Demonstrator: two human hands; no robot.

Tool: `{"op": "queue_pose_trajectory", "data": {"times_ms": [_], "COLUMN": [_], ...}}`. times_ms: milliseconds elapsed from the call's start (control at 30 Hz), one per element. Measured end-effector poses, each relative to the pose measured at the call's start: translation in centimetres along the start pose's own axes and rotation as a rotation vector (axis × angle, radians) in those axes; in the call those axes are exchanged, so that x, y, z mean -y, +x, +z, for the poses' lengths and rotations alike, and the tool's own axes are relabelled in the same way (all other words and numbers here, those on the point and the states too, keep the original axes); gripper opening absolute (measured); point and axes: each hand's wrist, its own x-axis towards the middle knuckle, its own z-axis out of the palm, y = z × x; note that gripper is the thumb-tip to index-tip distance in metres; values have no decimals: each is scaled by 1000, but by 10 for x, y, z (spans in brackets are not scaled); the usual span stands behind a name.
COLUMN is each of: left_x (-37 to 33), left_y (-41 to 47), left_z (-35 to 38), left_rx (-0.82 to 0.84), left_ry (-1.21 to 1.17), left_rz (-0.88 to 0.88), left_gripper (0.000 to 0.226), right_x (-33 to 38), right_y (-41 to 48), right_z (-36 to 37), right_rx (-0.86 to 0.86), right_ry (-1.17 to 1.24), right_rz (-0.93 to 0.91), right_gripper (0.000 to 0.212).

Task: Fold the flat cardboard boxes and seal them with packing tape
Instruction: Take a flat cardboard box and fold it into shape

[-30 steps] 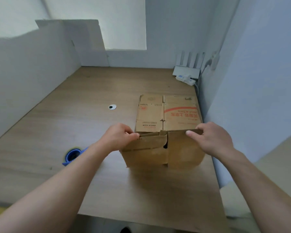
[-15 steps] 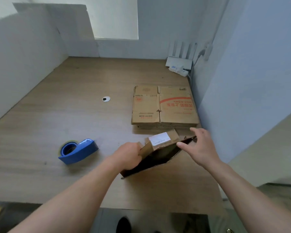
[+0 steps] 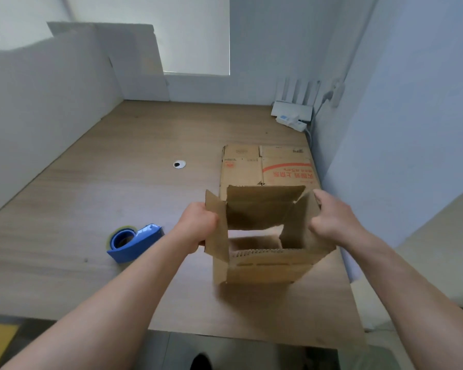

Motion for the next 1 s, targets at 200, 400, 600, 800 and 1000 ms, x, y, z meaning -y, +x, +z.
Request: {"op": "queue_pose_trajectory", "data": {"times_ms": [200,400,600,800,1000], "left_x": [-4,-3,-4,-10,-12], "left_y": [-9,-7,-6,-6,-5], "left_z": [10,21,12,11,30], "left_rx": [-53,-4,31,109,167], "left_ry": [153,240,131,142,211], "left_rz": [-13,30,1,66,52], "left_gripper": [18,17,15,22,23], "right_x": [26,27,9,1,-1], "right_y": [-11,-10,2,4,0], "right_z": [13,25,22,15,22], "right_rx": [172,179,150,75,-69], "right_ry": [-156,-124,84,381,207], "right_rz": [-47,-57,2,70,50], "right_gripper": [49,46,46,41,45]}}
